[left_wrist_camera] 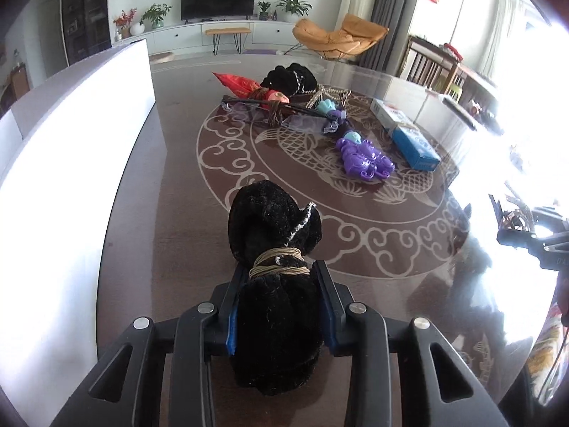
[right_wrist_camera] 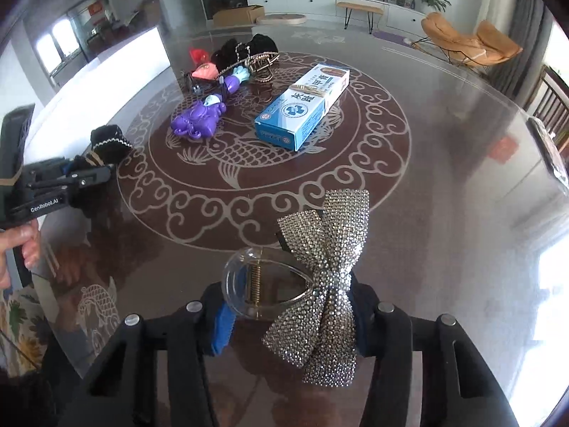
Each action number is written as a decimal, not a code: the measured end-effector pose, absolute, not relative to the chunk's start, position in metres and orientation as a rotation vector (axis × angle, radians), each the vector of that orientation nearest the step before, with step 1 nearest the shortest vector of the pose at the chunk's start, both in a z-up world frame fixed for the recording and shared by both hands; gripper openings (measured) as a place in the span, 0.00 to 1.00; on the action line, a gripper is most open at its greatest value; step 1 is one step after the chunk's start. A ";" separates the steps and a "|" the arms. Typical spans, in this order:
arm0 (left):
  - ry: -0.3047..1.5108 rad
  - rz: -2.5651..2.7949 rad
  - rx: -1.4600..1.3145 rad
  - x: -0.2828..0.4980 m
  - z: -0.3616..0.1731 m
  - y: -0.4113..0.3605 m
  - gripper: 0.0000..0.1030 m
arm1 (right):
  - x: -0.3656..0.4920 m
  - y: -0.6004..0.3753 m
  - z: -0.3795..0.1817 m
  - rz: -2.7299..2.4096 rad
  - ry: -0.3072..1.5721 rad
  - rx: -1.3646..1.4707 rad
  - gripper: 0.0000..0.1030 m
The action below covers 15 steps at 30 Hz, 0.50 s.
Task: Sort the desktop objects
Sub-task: 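Carry the bow clip with the right gripper while the left carries the black bundle to the bin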
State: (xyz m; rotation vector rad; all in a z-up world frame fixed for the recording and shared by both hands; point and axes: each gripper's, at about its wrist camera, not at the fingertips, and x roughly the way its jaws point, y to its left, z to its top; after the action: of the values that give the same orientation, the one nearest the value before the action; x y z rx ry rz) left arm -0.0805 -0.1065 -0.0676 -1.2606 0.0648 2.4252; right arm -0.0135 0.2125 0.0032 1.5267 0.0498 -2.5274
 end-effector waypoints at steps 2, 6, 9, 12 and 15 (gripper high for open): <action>0.000 2.440 -1.211 -0.067 -0.058 -0.110 0.34 | -0.002 0.215 0.018 -2.533 0.024 1.499 0.50; -0.140 2.448 -1.097 -0.043 -0.021 -0.114 0.34 | 0.006 0.208 0.034 -2.503 0.070 1.512 0.50; -0.253 2.466 -0.986 -0.025 0.023 -0.134 0.34 | -0.004 0.192 0.053 -2.482 0.039 1.488 0.50; -0.292 2.532 -0.909 -0.011 0.065 -0.175 0.34 | -0.019 0.151 0.088 -2.456 0.020 1.380 0.50; -0.289 2.647 -0.886 -0.004 0.096 -0.231 0.34 | -0.036 0.087 0.123 -2.387 0.023 1.252 0.50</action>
State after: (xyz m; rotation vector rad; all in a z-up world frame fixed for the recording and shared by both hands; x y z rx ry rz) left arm -0.0039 -0.2306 0.0959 -0.8857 -0.2889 2.6474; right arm -0.0355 0.0869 0.1232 1.2517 0.0231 -2.3870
